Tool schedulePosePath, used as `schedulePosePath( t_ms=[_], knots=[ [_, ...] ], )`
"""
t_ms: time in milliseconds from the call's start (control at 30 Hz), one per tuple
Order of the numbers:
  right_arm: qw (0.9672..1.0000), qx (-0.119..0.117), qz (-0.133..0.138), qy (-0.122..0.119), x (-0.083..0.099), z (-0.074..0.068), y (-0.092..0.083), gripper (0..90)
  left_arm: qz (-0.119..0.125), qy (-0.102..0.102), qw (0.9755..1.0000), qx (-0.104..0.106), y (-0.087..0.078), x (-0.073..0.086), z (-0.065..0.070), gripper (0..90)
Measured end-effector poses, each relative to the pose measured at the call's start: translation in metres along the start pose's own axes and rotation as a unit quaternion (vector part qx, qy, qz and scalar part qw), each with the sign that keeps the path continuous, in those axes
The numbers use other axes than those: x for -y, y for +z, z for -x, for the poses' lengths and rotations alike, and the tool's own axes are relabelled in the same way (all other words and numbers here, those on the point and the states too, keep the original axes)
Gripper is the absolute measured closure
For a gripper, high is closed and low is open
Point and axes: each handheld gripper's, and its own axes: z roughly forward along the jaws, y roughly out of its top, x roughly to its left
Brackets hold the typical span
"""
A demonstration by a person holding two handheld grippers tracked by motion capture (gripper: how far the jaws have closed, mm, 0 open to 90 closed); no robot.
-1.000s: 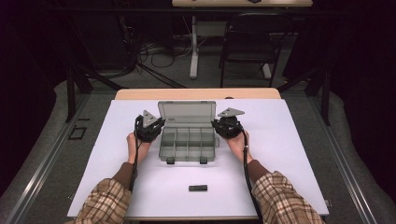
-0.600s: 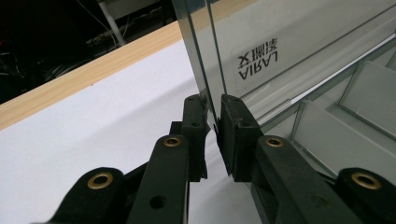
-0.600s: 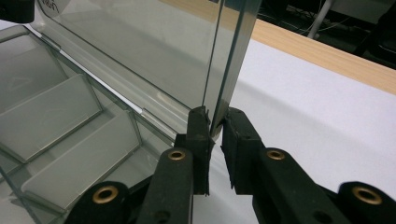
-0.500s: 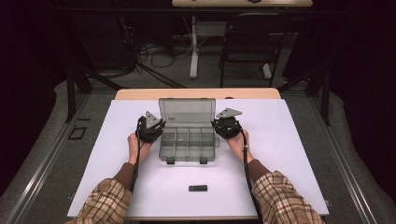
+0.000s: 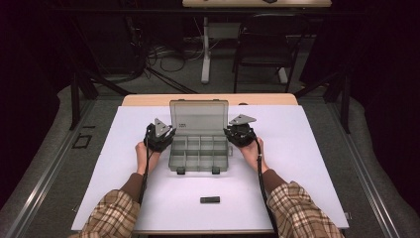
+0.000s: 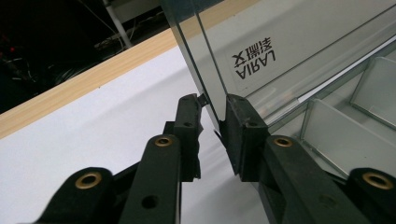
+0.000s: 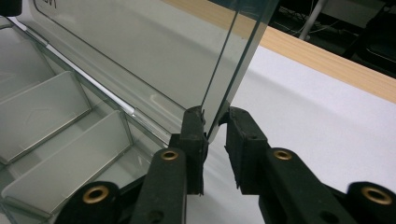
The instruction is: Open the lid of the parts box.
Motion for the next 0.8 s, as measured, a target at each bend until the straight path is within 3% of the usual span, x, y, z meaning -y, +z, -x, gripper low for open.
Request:
schedulePosePath(
  t_ms=[67, 133, 233, 367, 467, 567, 633, 800],
  knots=[
    [1.0, -0.001, -0.002, 0.002, 0.0, 0.001, -0.001, 68.1, 0.005, -0.004, 1.0, -0.003, -0.001, 0.0, -0.002, 64.0],
    [1.0, -0.004, 0.001, 0.002, -0.001, 0.002, -0.004, 60.0, 0.016, -0.011, 0.9998, 0.003, -0.004, -0.001, -0.003, 46.0],
    [0.9999, -0.013, 0.003, -0.004, -0.004, 0.003, -0.009, 46.7, 0.031, -0.026, 0.9991, 0.011, -0.01, -0.003, -0.007, 28.8],
    [0.999, -0.042, 0.004, 0.015, -0.006, 0.005, -0.022, 31.2, 0.036, -0.026, 0.9986, 0.029, -0.021, -0.003, -0.009, 21.7],
    [0.9981, -0.061, 0.005, 0.013, -0.005, 0.003, -0.034, 22.5, 0.032, -0.013, 0.9985, 0.043, -0.029, -0.001, -0.008, 17.0],
    [0.9968, -0.079, 0.0, 0.002, -0.002, 0.0, -0.047, 17.0, 0.027, 0.004, 0.9983, 0.051, -0.038, 0.0, -0.005, 14.9],
    [0.9957, -0.092, -0.01, -0.001, 0.001, -0.002, -0.053, 14.8, 0.029, 0.006, 0.9979, 0.057, -0.044, 0.0, -0.003, 11.5],
    [0.9939, -0.11, -0.003, -0.005, 0.004, -0.007, -0.066, 11.7, 0.029, 0.022, 0.9968, 0.07, -0.055, -0.002, 0.004, 8.8]
  ],
)
